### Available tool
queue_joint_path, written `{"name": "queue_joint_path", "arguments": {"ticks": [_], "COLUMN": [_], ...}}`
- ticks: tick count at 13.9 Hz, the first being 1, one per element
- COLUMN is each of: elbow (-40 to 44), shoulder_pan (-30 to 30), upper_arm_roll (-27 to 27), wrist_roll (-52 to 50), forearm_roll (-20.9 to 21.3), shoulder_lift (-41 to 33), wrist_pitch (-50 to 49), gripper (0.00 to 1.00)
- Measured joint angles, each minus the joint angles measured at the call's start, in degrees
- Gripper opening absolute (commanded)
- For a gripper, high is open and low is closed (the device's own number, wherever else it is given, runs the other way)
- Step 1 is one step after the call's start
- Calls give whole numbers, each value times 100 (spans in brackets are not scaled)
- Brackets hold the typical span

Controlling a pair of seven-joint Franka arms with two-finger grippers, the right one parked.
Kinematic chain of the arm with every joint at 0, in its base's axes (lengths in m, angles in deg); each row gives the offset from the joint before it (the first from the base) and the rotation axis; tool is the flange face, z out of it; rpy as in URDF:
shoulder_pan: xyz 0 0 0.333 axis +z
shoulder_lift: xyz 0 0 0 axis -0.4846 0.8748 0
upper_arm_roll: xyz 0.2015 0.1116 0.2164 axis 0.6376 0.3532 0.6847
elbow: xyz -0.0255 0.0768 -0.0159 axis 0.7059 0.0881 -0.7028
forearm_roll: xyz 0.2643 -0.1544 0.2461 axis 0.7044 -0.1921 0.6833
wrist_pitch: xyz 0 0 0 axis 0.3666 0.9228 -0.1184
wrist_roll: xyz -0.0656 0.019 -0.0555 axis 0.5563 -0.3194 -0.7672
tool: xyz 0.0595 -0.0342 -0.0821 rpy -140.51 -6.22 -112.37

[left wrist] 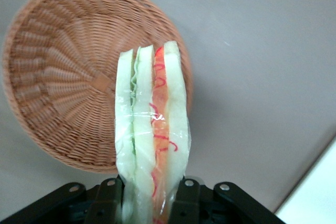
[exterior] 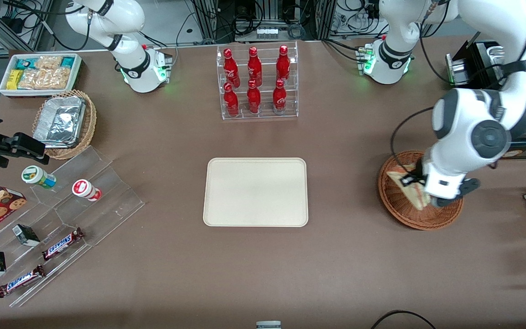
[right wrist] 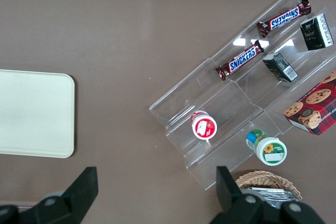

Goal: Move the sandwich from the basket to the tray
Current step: 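Carry the sandwich with the left gripper over the cream tray, then lower the sandwich onto the tray and open the left gripper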

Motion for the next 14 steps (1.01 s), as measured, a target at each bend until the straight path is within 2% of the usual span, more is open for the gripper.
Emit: {"name": "queue_joint_path", "arguments": {"ticks": [4,9,14], "elbow": [310,1082,1219], "shoulder_pan": [-1060,-2249,-2733], "upper_arm_roll": [-31,-59,-59], "wrist_roll": [45,27,22], "forearm_roll": [-8,-156,-238], "shoulder_lift": [375,1468,2071], "wrist_pitch": [26,594,1315], "gripper": [29,36,36]}}
